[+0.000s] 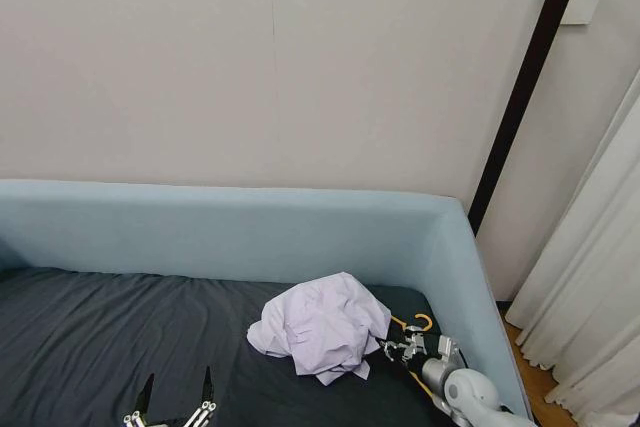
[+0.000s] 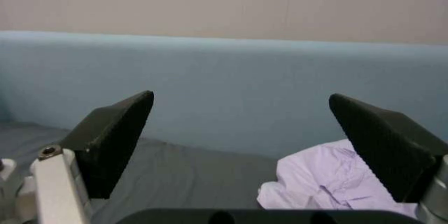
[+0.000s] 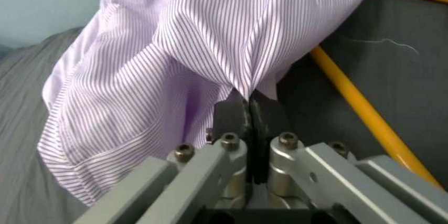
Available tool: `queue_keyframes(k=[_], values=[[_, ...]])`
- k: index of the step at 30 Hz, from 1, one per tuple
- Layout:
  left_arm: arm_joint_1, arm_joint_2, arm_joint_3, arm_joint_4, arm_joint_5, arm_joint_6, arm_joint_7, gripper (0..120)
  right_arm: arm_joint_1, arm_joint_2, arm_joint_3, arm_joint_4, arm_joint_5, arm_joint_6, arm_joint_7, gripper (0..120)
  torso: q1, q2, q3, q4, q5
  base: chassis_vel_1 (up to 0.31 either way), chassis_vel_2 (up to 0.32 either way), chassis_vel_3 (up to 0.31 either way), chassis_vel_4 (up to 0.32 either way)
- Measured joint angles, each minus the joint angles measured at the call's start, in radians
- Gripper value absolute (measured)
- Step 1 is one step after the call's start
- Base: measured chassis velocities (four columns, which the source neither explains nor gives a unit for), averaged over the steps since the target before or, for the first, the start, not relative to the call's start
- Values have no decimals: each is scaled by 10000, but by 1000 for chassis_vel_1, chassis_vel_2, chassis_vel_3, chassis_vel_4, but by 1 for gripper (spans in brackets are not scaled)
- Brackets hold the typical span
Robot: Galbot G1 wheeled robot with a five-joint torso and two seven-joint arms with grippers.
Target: Pick up the clothes from the sofa and hang them on the clothes hanger.
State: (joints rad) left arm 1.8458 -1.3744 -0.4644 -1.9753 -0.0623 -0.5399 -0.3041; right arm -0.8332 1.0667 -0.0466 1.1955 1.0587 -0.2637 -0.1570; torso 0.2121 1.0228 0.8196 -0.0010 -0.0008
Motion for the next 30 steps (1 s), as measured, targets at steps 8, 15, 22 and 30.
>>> queue_keyframes(k=[8,15,22,30], values=[[99,-76,198,60,273,-95,8,99,-405,-422,-53,1028,-30,290,-99,0,0,0,0,-2,1,0,0,0,0],[194,-162,329,107,490,-215,12,100,-854,-1403,-53,3208,-193,586,223,0,0,0,0,-3,2,0,0,0,0],[214,-167,396,76,705,-294,38,100,-877,-2365,56,5623,610,204,1223,0,0,0,0,-2,2,0,0,0,0],[243,-44,389,-99,751,-326,56,100,-298,-3364,827,8197,2306,-321,2208,0,0,0,0,-2,1,0,0,0,0]])
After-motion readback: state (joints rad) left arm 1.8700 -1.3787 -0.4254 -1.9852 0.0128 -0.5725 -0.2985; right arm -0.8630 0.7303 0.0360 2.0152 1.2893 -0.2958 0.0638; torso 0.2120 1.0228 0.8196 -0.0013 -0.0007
